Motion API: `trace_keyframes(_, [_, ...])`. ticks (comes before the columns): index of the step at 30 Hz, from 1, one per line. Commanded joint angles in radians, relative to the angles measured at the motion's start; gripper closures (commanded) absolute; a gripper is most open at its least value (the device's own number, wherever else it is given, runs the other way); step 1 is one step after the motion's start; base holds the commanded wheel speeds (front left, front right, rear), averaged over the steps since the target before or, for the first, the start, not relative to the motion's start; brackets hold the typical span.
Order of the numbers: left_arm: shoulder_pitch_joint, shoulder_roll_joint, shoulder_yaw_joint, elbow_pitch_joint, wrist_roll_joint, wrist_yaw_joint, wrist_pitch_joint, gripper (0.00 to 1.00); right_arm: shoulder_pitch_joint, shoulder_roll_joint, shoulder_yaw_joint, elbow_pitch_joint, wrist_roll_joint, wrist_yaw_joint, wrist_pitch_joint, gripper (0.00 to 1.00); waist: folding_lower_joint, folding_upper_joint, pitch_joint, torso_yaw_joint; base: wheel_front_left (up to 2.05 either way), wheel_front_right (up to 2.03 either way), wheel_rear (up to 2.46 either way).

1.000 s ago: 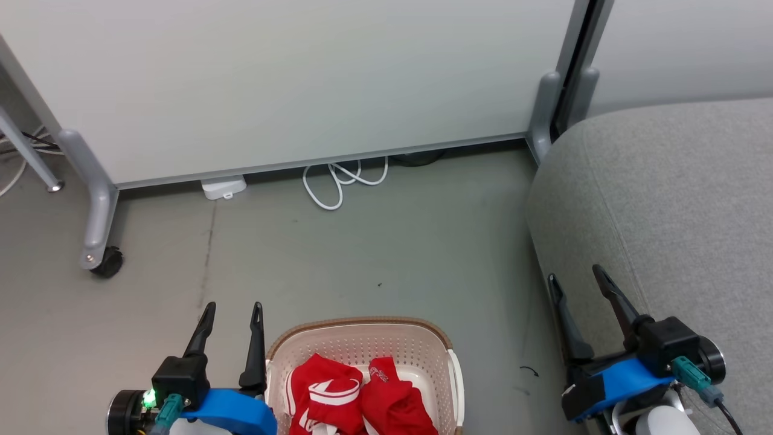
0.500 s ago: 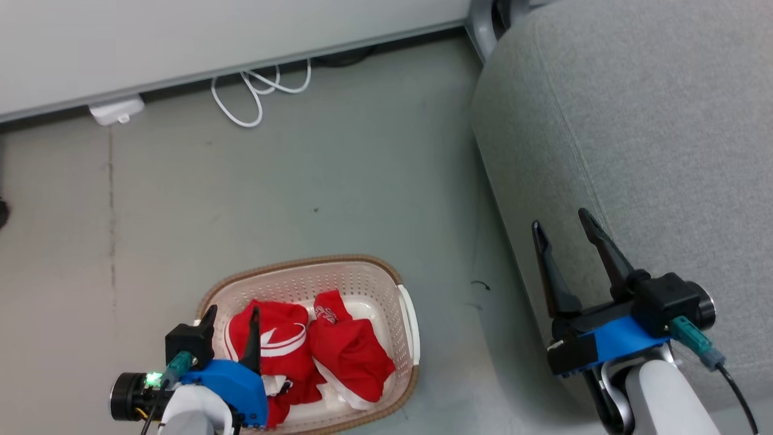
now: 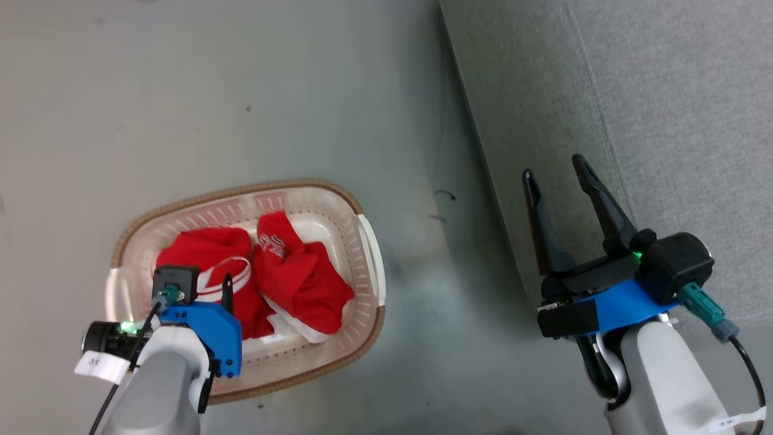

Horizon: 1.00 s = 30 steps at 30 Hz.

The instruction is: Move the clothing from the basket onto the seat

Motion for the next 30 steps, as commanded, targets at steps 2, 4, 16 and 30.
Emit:
trace_keyframes(2, [-0.045,0.013,-0.008,0.03,0.009,0.005,0.006,0.0,-0.023,-0.003,0.01,-0.013,0.015,0.0,-0.004,0.0,-0.0002,0.0,0.079,-0.033,0.0,0.0,0.0])
trace_keyframes(4, [-0.069,0.02,-0.015,0.054,0.013,0.008,0.012,0.0,-0.03,-0.003,0.017,-0.021,0.022,0.0,-0.004,0.0,-0.0002,0.0,0.104,-0.039,0.0,0.0,0.0])
trace_keyframes(16, [-0.184,0.061,-0.1,0.159,0.081,0.007,0.047,0.0,-0.053,-0.003,0.061,-0.051,0.067,0.0,-0.004,0.0,-0.0002,0.0,0.203,-0.072,0.0,0.0,0.0])
trace_keyframes(30, [-0.267,0.076,-0.214,0.227,0.157,-0.019,0.123,0.0,-0.067,-0.003,0.074,-0.07,0.093,0.0,-0.004,0.0,-0.0002,0.0,0.276,-0.09,0.0,0.0,0.0])
